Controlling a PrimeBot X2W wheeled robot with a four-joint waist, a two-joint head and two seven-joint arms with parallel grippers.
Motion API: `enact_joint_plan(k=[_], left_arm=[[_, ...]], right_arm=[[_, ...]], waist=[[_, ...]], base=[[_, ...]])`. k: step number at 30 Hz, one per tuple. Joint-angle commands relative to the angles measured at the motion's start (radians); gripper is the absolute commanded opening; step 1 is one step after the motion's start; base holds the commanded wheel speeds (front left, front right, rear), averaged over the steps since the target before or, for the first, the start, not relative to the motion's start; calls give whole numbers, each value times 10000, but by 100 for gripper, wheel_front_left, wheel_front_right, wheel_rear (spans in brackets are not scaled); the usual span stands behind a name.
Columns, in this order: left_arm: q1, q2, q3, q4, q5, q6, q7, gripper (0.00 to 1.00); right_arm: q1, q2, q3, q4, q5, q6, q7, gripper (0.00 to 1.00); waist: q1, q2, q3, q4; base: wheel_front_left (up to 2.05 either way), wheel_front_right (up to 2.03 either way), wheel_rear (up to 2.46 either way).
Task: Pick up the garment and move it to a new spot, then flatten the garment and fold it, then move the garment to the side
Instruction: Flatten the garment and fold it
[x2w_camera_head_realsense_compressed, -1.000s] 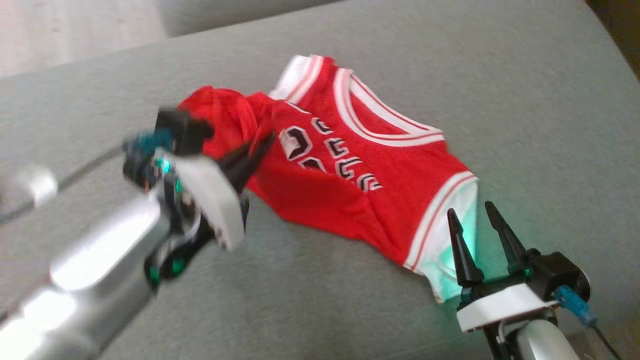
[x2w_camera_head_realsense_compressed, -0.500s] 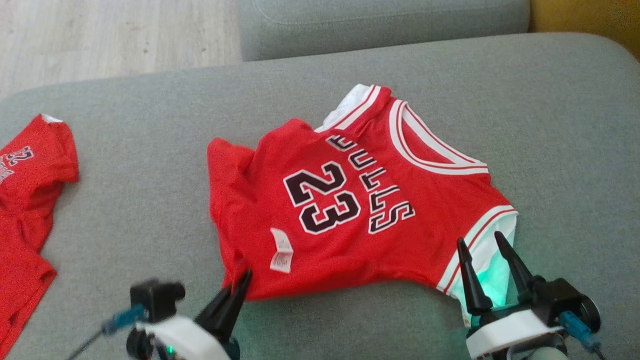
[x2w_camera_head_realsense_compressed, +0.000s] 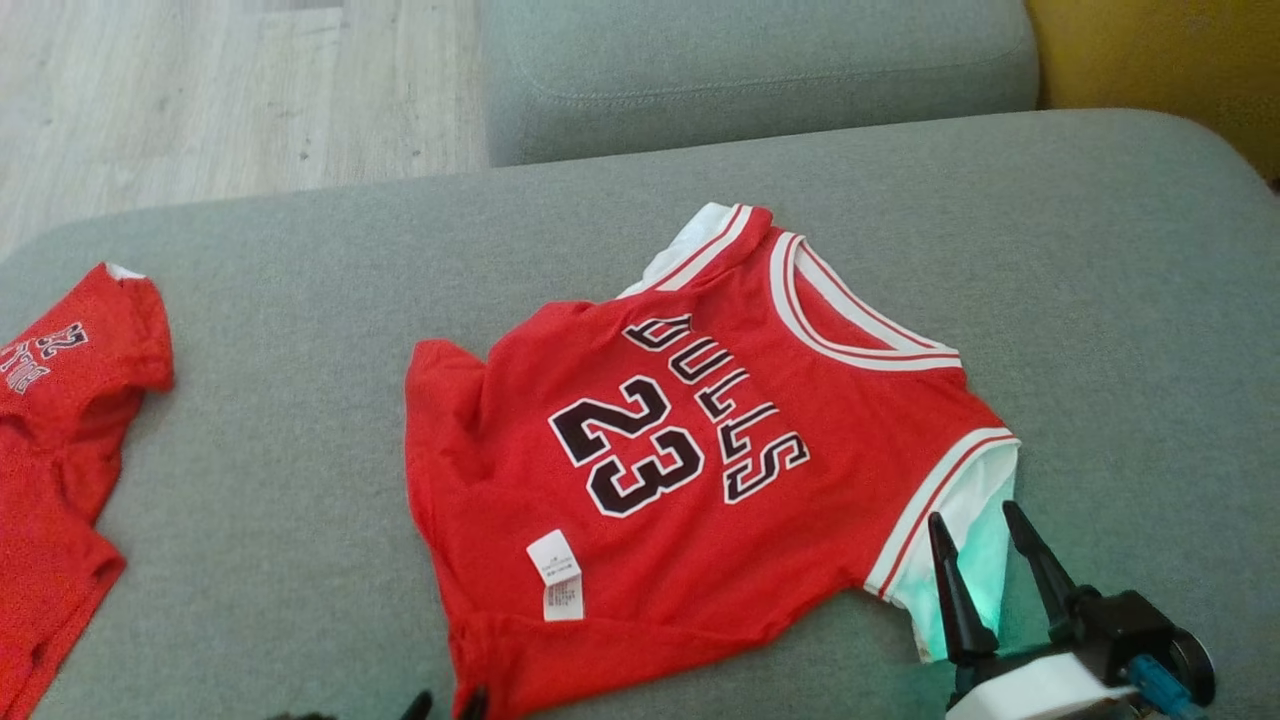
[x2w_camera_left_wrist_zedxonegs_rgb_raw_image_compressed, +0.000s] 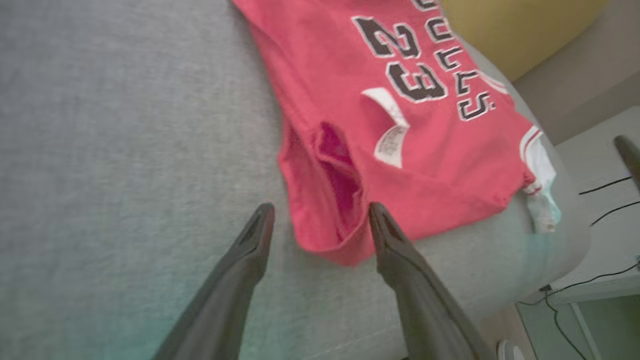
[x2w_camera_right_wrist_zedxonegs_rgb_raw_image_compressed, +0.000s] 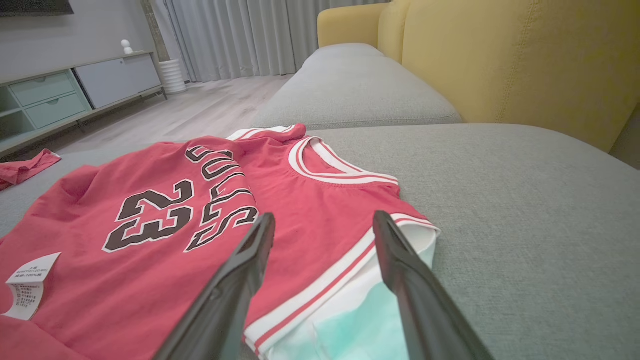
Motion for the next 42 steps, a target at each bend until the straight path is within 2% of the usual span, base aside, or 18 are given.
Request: enact_joint_plan(k=[1, 5, 10, 18, 28, 29, 30, 32, 33, 34, 35, 42], left_arm=[[-146, 262, 328, -59, 14, 56, -97, 100], [-96, 382, 604, -124, -33, 134, -151, 100], [-425, 193, 1010, -669, 224, 133, -238, 100], [-929, -199, 568, -602, 569, 474, 380, 100], [-1069, -164, 526, -422, 677, 749, 548, 100], [-1090, -164, 526, -419, 688, 747, 548, 96], [-1109, -166, 515, -424, 696, 718, 554, 84], [-1155, -164, 472, -444, 742, 633, 557, 41], [-1173, -175, 464, -460, 757, 602, 544, 32], [-1190, -182, 457, -481, 775, 574, 530, 3], [-1208, -173, 451, -520, 809, 553, 506, 0], [-847, 275, 451, -1476, 726, 356, 439, 0]], right_arm=[[-102, -92, 208, -291, -71, 67, -111, 100], [-71, -76, 178, -314, -41, 67, -111, 100], [-70, -58, 219, -320, -45, 67, -111, 100], [-236, -34, 417, -296, 52, 67, -111, 100], [-270, -26, 359, -293, 72, 67, -111, 100], [-282, -25, 354, -299, 82, 67, -111, 100], [-290, -25, 345, -309, 98, 67, -111, 100], [-292, -24, 330, -327, 117, 67, -111, 100], [-287, -24, 320, -331, 123, 67, -111, 100], [-278, -24, 311, -332, 129, 67, -111, 100], [-263, -24, 301, -330, 134, 67, -111, 100], [-113, -23, 237, -334, 169, 67, -111, 100]], waist=[[1, 0, -55, -46], [1, 0, -127, -70], [1, 0, -108, -72], [1, 0, 14, -434], [1, 0, 198, -554], [1, 0, 210, -548], [1, 0, 220, -540], [1, 0, 233, -513], [1, 0, 233, -487], [1, 0, 228, -459], [1, 0, 217, -423], [1, 0, 95, -97]], base=[[0, 0, 0], [0, 0, 0], [0, 0, 0], [0, 0, 0], [0, 0, 0], [0, 0, 0], [0, 0, 0], [0, 0, 0], [0, 0, 0], [0, 0, 0], [0, 0, 0], [0, 0, 0]])
